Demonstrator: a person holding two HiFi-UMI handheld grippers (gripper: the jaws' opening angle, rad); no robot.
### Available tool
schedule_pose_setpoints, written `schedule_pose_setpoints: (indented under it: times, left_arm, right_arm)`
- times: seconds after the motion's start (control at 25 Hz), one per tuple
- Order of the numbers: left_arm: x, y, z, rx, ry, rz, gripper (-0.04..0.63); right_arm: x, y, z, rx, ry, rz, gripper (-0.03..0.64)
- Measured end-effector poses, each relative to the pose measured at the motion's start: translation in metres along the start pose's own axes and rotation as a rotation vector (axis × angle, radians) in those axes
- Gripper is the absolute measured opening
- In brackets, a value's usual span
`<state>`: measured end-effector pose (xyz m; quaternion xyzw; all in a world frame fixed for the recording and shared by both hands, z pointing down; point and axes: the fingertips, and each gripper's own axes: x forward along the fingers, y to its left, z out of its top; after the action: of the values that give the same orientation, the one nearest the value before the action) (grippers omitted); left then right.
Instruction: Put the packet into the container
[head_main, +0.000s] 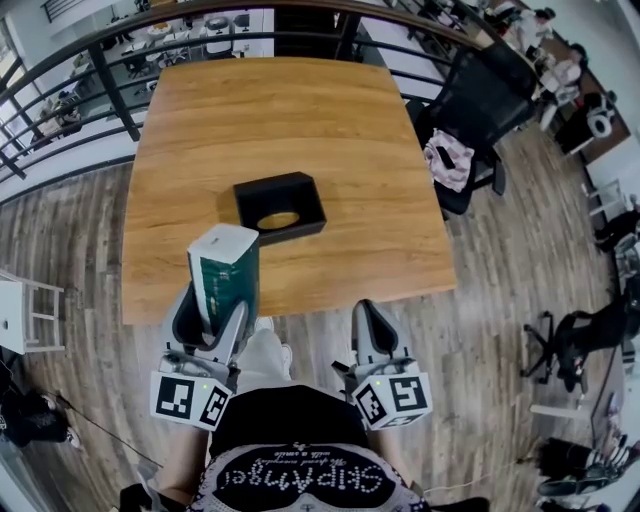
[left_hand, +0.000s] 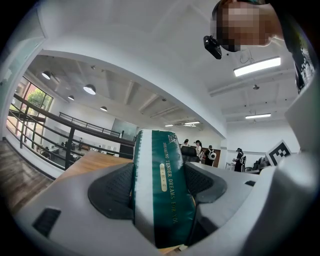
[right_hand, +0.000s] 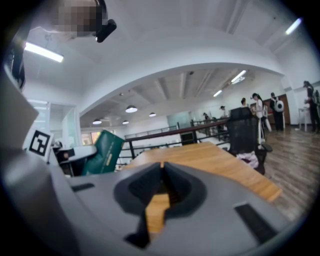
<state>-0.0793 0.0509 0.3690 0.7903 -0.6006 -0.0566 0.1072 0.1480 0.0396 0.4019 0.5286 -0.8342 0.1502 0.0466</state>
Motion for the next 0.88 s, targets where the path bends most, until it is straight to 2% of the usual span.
schedule_pose_setpoints:
  times: [0.12, 0.32, 0.6, 0.88]
  left_arm:
    - [0.007, 0.004, 0.002, -0.005, -0.002, -0.004, 0.341]
    - [0.056, 0.019, 0.01, -0.011, 0.009, -0.02, 0.341]
    - [0.098, 0.042, 0.028, -0.003, 0.005, -0.057, 0.341]
    - [0.123, 0.058, 0.029, -0.008, 0.009, -0.083, 0.341]
  right_arm:
    - [0.006, -0.002, 0.001, 0.001, 0.005, -0.008, 0.041]
    - [0.049, -0.016, 0.017, 0.012, 0.016, -0.021, 0.041]
    - [0.092, -0.01, 0.041, 0.006, 0.0, -0.029, 0.041]
    - [0.117, -0.012, 0.041, 0.017, 0.01, -0.061, 0.041]
